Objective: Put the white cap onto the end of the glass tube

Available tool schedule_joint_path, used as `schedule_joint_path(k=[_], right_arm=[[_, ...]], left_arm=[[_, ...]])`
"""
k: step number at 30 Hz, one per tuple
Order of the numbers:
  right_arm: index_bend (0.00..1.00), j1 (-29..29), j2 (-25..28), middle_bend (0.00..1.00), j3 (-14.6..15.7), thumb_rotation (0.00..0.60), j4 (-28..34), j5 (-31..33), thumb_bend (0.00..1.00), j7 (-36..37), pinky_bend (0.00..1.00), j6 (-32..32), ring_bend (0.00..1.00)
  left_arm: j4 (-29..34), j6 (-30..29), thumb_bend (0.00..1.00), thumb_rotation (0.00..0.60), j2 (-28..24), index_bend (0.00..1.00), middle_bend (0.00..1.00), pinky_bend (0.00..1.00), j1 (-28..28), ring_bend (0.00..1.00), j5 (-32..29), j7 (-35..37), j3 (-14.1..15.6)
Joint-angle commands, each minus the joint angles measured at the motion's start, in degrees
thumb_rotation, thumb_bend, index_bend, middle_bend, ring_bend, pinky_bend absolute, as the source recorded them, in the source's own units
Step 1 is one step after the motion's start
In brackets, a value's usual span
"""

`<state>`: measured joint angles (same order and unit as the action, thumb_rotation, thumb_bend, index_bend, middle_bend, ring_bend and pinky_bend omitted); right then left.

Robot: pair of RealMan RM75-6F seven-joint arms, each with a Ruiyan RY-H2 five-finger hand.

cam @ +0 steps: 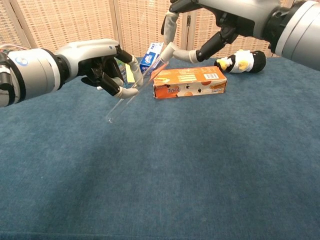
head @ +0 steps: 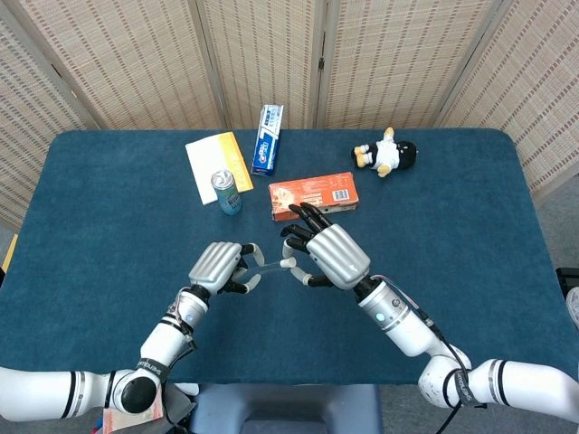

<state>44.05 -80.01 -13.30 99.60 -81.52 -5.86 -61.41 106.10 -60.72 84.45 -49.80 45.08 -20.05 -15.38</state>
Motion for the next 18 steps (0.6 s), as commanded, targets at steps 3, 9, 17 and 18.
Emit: schedule_joint_path(k=[3,9,17,18], right_arm=[[0.67,0.18,-0.18,0.30,0.20,0.600,-0.02,-0.17,0.52,-0.13,0.00,0.13,0.00],[0.67,0.52,-0.61,0.30,0.26,0.600,-0.23,-0.17,0.52,-0.44,0.00,0.30,0.00],[0.67,0.82,-0.92,0.30,0.23,0.600,-0.68,0.23,0.52,-0.33,0.00,0.59,0.00],[0.67,0.87,-0.99,0.30,0.26,0.600,-0.75,0.23,0.52,-0.37,0.00,0.64,0.00]], left_arm=[[-0.19,0.19,0.36,0.600,0.02,0.70,1.00,1.00,-0.14,1.00,-0.43,0.16,-0.03],[-0.27,0.38,0.36,0.600,-0.03,0.70,1.00,1.00,-0.44,1.00,-1.02,0.03,-0.02],[-0.38,0.44,0.36,0.600,-0.17,0.70,1.00,1.00,-0.49,1.00,-0.97,0.40,0.07],[-0.38,0.45,0.36,0.600,-0.17,0.70,1.00,1.00,-0.51,1.00,-0.96,0.46,0.05]])
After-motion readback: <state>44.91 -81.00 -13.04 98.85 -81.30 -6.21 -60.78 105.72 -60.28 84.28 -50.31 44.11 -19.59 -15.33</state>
